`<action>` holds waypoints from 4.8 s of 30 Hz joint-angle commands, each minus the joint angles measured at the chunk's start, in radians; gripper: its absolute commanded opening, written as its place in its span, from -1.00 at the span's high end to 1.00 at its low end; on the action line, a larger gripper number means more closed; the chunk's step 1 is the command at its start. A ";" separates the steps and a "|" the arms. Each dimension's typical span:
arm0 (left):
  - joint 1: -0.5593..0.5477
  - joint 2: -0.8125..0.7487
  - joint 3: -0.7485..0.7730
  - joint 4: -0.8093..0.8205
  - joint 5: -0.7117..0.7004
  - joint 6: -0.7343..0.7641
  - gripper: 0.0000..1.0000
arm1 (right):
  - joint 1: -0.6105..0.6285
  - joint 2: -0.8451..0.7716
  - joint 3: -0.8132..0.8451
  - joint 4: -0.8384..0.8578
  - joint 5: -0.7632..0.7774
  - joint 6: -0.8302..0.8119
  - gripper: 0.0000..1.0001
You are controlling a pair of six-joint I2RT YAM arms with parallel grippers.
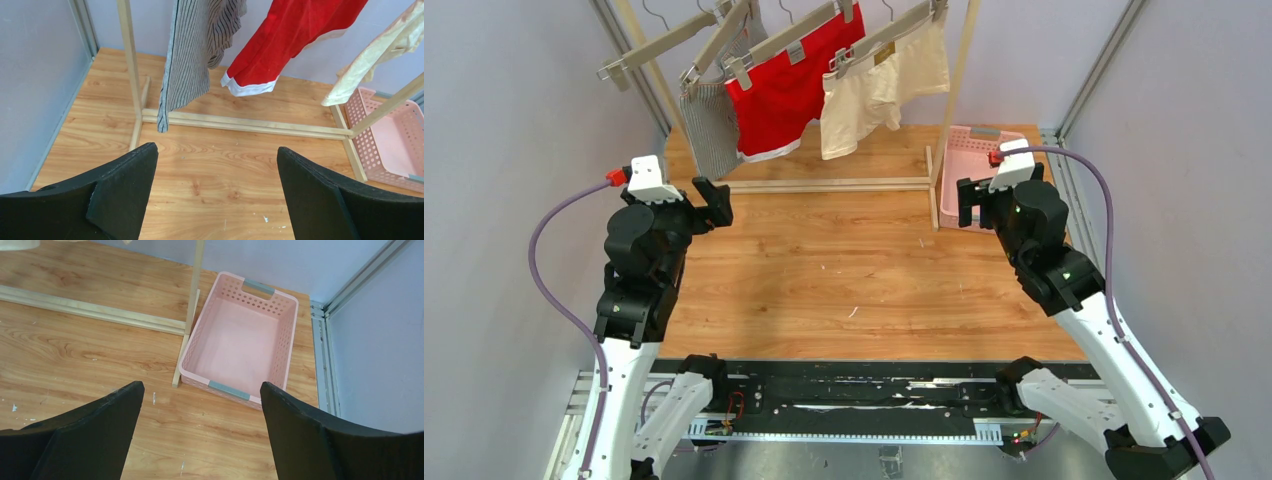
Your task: Remove the underwear clipped to the hanger
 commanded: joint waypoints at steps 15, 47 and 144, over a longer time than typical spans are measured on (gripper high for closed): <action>-0.003 -0.009 0.022 0.007 0.015 0.013 -0.96 | 0.028 -0.059 -0.037 0.054 -0.010 -0.034 -0.78; -0.002 0.874 1.335 -0.225 -0.072 0.216 -0.96 | 0.033 -0.063 -0.032 0.071 -0.031 -0.078 -0.62; 0.084 0.872 1.009 0.147 0.180 0.103 1.00 | 0.039 -0.072 -0.146 0.164 -0.128 -0.060 -0.48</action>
